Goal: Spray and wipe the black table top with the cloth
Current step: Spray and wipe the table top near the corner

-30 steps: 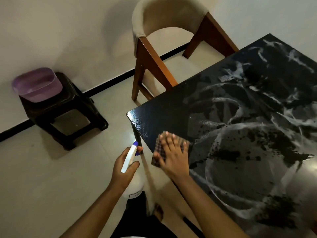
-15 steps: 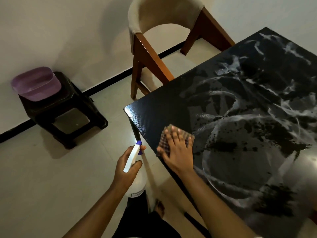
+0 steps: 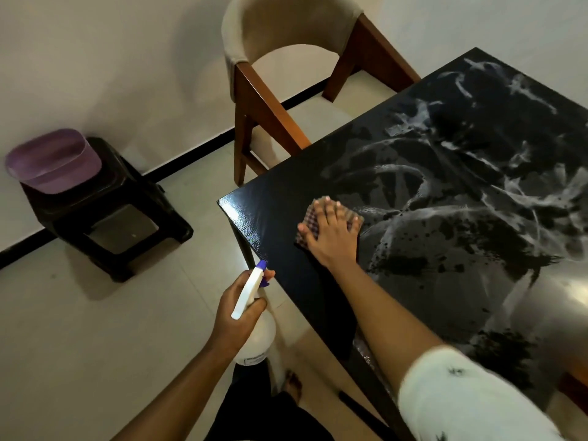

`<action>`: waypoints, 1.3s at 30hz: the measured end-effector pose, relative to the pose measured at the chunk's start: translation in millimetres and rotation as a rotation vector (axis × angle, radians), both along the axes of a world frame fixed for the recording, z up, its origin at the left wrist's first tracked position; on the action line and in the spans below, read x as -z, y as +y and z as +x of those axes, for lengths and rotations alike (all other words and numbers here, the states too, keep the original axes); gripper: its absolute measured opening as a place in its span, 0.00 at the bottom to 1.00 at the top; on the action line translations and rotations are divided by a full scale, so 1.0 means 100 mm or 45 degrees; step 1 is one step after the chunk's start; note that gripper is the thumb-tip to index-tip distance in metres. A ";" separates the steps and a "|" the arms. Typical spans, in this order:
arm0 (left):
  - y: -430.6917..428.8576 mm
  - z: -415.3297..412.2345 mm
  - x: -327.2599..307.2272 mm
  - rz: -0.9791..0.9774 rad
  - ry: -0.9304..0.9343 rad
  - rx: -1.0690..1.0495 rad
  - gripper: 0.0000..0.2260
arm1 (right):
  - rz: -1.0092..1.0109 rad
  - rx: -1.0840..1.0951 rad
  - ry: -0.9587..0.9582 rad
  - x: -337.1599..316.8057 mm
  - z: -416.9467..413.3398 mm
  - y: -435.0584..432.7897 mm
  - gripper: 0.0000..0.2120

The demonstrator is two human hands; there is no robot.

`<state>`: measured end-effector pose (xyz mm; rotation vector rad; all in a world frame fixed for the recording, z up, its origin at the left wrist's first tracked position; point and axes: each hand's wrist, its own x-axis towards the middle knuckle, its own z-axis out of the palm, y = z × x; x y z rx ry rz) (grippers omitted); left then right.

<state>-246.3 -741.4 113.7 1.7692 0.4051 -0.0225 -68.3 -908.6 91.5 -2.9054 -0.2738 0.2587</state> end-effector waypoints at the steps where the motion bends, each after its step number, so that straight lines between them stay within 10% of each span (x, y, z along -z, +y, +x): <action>1: 0.01 -0.01 0.01 0.007 0.015 0.003 0.20 | 0.005 0.001 0.019 -0.01 0.15 0.02 0.34; 16: -0.12 -0.05 -0.02 -0.019 0.026 0.052 0.19 | -0.061 -0.237 0.040 0.10 -1.95 -0.57 0.45; 29: -0.25 -0.02 -0.09 -0.034 -0.003 0.063 0.25 | -0.037 -0.029 0.099 -0.03 0.07 -0.36 0.40; 39: -0.37 -0.15 -0.11 -0.015 -0.047 0.082 0.18 | -0.097 -0.266 0.185 -0.01 -1.23 -0.65 0.55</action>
